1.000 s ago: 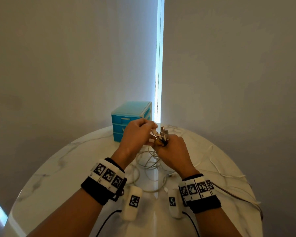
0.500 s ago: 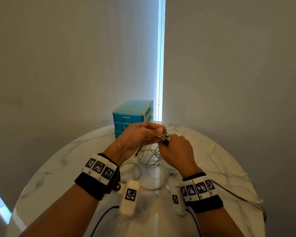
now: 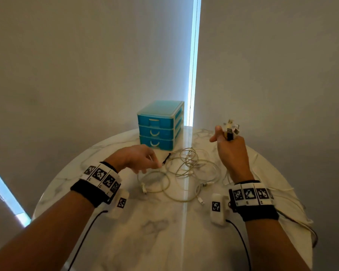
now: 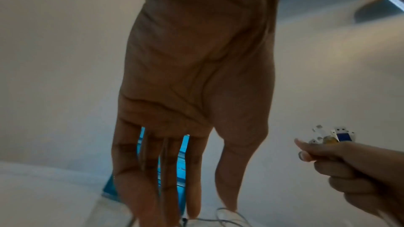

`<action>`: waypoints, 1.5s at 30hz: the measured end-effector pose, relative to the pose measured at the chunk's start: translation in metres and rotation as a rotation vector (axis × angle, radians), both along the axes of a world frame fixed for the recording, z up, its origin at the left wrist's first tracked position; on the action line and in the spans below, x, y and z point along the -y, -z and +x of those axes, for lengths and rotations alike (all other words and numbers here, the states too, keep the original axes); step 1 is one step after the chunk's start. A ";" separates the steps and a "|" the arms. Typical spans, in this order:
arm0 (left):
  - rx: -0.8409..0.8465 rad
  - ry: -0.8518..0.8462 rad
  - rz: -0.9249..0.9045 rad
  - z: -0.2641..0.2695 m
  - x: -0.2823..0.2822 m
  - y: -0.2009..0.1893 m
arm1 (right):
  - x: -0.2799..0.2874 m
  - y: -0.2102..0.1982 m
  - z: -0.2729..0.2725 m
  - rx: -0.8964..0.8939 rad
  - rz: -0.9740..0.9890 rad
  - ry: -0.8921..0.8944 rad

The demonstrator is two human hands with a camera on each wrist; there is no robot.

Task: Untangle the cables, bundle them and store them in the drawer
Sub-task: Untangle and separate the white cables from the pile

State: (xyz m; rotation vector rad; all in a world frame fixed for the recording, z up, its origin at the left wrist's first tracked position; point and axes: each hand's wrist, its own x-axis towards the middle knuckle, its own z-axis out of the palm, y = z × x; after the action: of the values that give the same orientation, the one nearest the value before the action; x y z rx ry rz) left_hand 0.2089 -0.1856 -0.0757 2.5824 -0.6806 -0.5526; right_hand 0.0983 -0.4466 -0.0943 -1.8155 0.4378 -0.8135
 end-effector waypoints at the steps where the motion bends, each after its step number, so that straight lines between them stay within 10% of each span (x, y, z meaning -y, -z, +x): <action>1: 0.019 0.004 0.081 0.004 -0.007 0.002 | -0.001 0.004 0.002 -0.047 -0.030 -0.057; 9: -0.129 0.177 0.295 0.013 -0.034 0.016 | -0.018 0.027 0.015 -0.424 -0.299 -0.408; 19: 0.051 0.269 0.210 0.022 -0.031 0.033 | -0.011 0.034 0.017 -0.302 -0.130 -0.331; 33: -0.075 -0.070 -1.155 0.007 0.025 0.033 | -0.015 0.035 0.012 -0.227 0.052 -0.419; 45: -0.005 -0.277 -0.991 0.014 0.028 0.058 | 0.022 0.026 -0.001 -0.423 -0.236 -0.186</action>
State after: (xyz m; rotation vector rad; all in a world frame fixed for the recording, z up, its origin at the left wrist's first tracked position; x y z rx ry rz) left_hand 0.2229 -0.2133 -0.1341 1.6865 -0.4173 -0.0724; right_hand 0.0974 -0.4686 -0.1205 -2.2207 0.4458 -0.3596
